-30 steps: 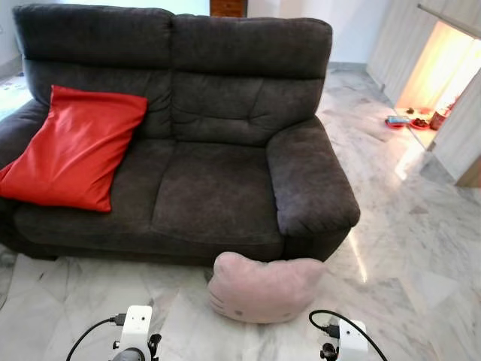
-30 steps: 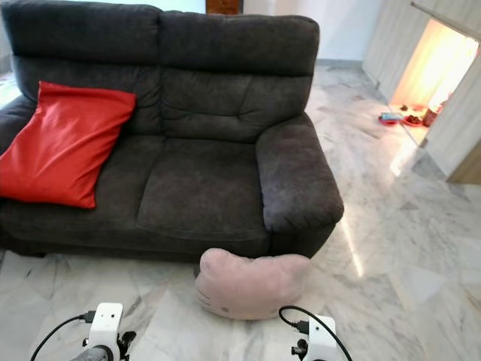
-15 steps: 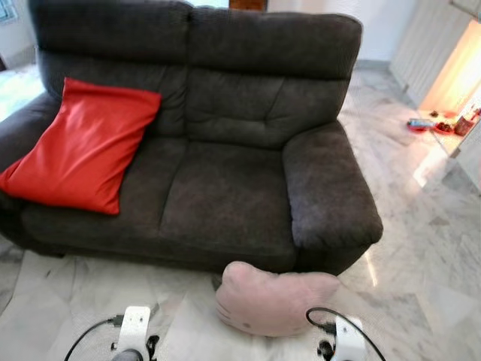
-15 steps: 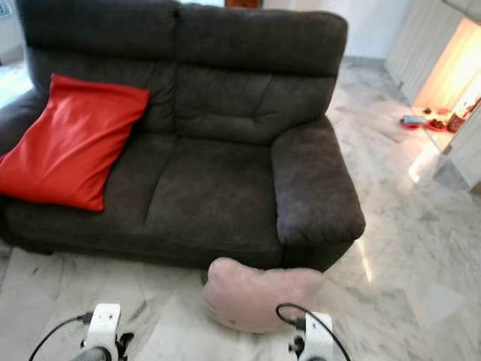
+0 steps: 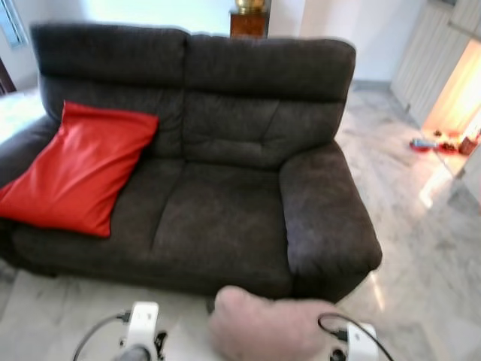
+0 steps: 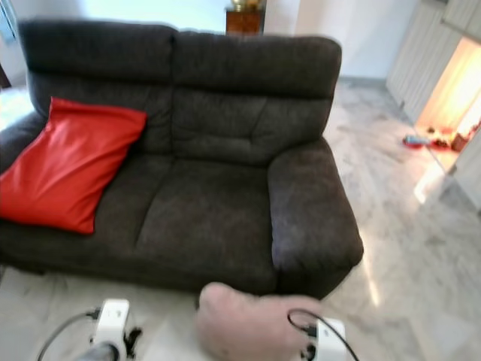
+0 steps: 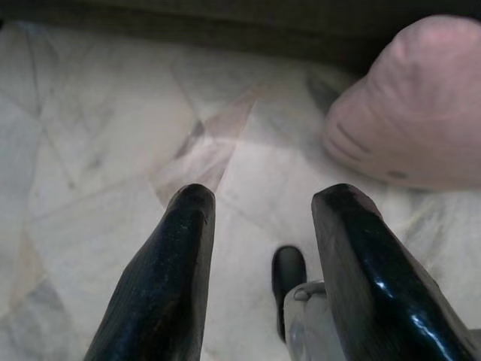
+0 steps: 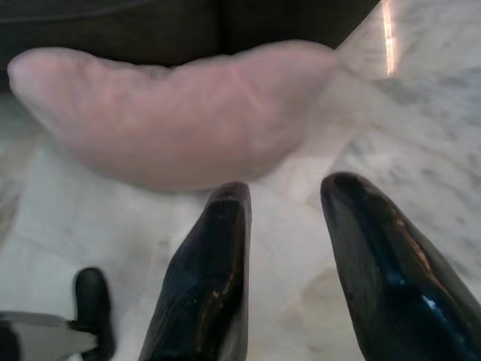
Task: Move the pillow to the sofa from floor
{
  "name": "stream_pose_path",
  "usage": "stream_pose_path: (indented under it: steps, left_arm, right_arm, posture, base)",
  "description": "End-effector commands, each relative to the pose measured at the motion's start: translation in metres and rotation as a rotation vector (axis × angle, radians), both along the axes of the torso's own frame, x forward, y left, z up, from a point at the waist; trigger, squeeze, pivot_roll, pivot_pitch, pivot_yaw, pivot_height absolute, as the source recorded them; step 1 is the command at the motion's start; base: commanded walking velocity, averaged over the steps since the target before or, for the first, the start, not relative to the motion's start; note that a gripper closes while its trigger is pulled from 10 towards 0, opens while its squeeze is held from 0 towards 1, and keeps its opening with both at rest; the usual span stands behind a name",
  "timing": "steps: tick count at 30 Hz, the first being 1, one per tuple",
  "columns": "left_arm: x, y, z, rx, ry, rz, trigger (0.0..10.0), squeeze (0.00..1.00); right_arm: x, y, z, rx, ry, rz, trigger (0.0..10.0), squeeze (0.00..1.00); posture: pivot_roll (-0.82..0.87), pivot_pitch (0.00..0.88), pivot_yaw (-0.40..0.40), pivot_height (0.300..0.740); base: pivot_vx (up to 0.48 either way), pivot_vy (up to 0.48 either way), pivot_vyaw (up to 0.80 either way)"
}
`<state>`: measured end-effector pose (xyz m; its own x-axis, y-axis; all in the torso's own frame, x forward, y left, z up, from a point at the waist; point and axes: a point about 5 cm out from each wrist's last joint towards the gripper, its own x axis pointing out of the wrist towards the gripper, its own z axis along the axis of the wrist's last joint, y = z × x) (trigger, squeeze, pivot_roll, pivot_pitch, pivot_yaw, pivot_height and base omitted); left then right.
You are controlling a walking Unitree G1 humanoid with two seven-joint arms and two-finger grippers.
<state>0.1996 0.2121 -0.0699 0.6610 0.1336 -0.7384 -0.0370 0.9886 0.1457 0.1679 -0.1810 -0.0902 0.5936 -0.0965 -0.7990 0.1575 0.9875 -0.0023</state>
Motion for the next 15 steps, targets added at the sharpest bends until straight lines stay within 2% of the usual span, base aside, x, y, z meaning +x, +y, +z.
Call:
stream_pose_path:
  steps: [1, 15]
  left_arm:
    - [0.0006, -0.0057, -0.0008, -0.014, 0.001, -0.004, 10.0, 0.00]
    - [0.0007, -0.0071, -0.0011, -0.018, 0.002, -0.008, 10.0, 0.00]
  right_arm:
    - [0.0012, -0.0082, 0.0015, -0.020, -0.004, -0.011, 10.0, 0.00]
    - [0.0009, -0.0086, 0.0014, -0.021, -0.002, -0.009, 10.0, 0.00]
  posture:
    - [0.00, 0.000, -0.073, 0.740]
    - [0.00, 0.000, -0.073, 0.740]
  base:
    - [0.289, 0.000, 0.00]
    - [0.289, 0.000, 0.00]
